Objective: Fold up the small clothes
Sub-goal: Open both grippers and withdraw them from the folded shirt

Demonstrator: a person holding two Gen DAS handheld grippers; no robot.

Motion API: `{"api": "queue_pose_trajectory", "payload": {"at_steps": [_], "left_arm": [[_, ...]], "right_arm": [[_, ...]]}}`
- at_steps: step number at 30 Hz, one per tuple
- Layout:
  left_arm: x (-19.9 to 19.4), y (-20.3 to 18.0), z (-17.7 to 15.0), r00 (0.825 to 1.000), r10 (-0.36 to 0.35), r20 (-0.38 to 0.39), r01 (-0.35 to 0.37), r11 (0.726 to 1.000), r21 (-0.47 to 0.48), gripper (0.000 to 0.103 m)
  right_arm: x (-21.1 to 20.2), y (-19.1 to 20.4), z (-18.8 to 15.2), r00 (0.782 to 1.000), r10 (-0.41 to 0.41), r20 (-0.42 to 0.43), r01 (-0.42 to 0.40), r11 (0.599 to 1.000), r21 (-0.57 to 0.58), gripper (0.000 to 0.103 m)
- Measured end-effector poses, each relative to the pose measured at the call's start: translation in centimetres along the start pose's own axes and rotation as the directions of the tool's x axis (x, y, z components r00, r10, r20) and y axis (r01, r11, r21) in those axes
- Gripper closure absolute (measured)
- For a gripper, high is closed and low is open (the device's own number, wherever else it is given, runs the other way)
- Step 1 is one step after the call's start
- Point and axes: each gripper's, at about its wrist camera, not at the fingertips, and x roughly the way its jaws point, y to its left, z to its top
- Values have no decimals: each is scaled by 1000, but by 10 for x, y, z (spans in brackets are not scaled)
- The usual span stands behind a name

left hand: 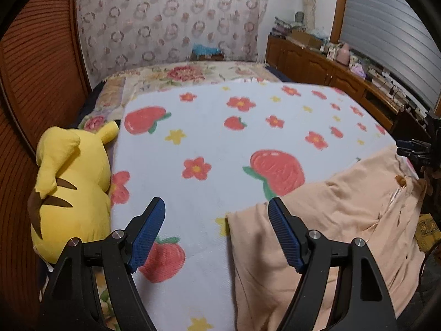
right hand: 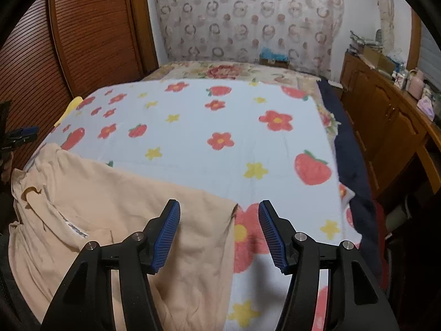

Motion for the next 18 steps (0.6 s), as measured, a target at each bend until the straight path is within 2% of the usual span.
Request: {"api": "queue_pose_trajectory", "payload": {"at_steps": [6,11,16,18], "left_arm": [[19,3,-12,998,-8,-68,7,1000,-9,25],[18,0,-17,996,-51,-78,50,999,-10,25],[20,-9,-22,993,-71,-90,71,997,0,36],[20,-12,-22,993,-80,-90,81,997,7,43]], "right_arm": [[10,1,1,999,-3,-41,4,1000,17,42],[11,2,1,999,5,-42,-4,1000,24,42],[15,5,1,999,17,-42,-16,1000,4,42],[19,9,0,999,14,-46,-15,1000,-11,42]]}}
